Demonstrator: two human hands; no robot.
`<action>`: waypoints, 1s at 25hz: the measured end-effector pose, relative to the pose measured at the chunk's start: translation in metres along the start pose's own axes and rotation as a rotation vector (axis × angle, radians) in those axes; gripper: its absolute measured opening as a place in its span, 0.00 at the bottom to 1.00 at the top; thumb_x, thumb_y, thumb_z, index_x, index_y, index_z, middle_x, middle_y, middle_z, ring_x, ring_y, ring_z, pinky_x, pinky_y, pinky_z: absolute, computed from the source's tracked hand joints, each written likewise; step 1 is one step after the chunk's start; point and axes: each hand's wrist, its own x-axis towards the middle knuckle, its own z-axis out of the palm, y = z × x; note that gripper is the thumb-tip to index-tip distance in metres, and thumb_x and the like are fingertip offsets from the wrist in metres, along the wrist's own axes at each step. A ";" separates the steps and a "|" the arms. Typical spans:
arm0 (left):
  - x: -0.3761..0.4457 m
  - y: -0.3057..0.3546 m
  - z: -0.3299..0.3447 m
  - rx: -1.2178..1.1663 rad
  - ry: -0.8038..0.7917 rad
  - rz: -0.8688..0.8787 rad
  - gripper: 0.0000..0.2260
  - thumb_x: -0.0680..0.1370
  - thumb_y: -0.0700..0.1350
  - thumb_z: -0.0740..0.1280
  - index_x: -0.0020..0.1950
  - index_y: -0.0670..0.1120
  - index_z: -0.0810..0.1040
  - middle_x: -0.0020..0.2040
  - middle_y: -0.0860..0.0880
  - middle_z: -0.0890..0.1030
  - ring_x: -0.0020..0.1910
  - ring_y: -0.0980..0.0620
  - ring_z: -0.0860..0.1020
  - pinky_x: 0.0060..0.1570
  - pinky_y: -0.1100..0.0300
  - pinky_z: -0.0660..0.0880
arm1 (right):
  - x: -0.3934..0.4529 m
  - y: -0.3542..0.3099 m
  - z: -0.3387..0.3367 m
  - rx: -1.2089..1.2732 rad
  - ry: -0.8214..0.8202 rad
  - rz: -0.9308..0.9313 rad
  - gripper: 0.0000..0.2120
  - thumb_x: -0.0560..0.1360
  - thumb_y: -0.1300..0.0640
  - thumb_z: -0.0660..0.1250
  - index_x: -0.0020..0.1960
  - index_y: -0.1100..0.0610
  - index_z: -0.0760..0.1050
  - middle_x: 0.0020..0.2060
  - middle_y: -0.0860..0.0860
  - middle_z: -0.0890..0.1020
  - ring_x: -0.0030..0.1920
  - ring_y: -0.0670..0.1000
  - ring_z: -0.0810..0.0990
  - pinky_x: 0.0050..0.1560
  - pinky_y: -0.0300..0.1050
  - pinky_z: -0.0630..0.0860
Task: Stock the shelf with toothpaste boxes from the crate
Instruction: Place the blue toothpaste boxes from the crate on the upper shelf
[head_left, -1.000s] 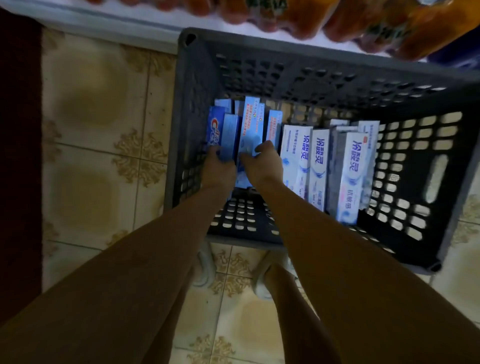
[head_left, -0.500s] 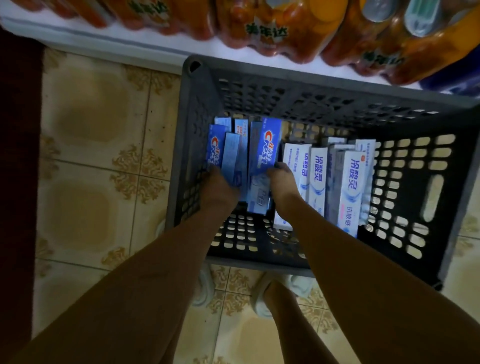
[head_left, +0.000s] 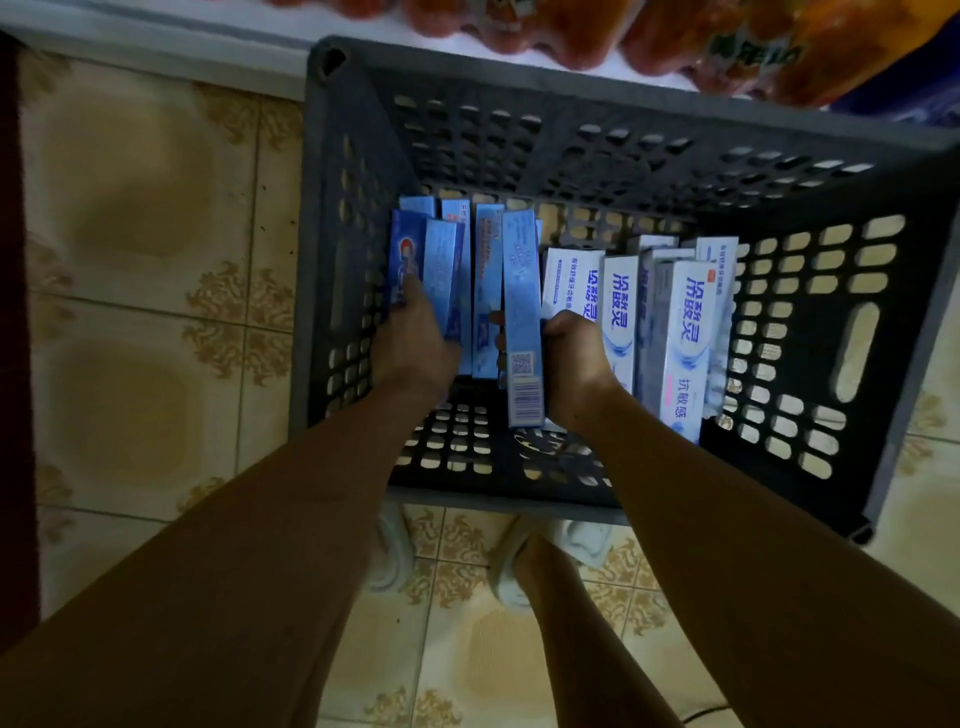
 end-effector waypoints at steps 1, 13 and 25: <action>-0.005 -0.001 -0.006 -0.158 -0.019 0.007 0.29 0.75 0.42 0.71 0.71 0.47 0.60 0.63 0.41 0.76 0.56 0.42 0.80 0.49 0.47 0.80 | -0.002 0.001 0.002 0.006 0.004 0.010 0.27 0.74 0.54 0.50 0.67 0.63 0.74 0.39 0.55 0.78 0.38 0.54 0.76 0.44 0.48 0.72; -0.079 0.049 -0.149 -1.174 -0.294 -0.263 0.04 0.75 0.40 0.65 0.47 0.46 0.78 0.44 0.41 0.83 0.43 0.39 0.79 0.48 0.48 0.78 | -0.147 -0.053 0.046 -0.010 -0.010 -0.186 0.10 0.71 0.62 0.55 0.44 0.57 0.75 0.41 0.55 0.81 0.41 0.53 0.80 0.43 0.44 0.72; -0.289 0.154 -0.381 -1.204 -0.421 -0.188 0.30 0.68 0.50 0.72 0.67 0.40 0.74 0.59 0.41 0.82 0.59 0.39 0.79 0.61 0.44 0.75 | -0.457 -0.099 0.134 -0.404 -0.073 -0.385 0.13 0.66 0.54 0.62 0.51 0.54 0.72 0.44 0.52 0.81 0.41 0.51 0.80 0.40 0.46 0.73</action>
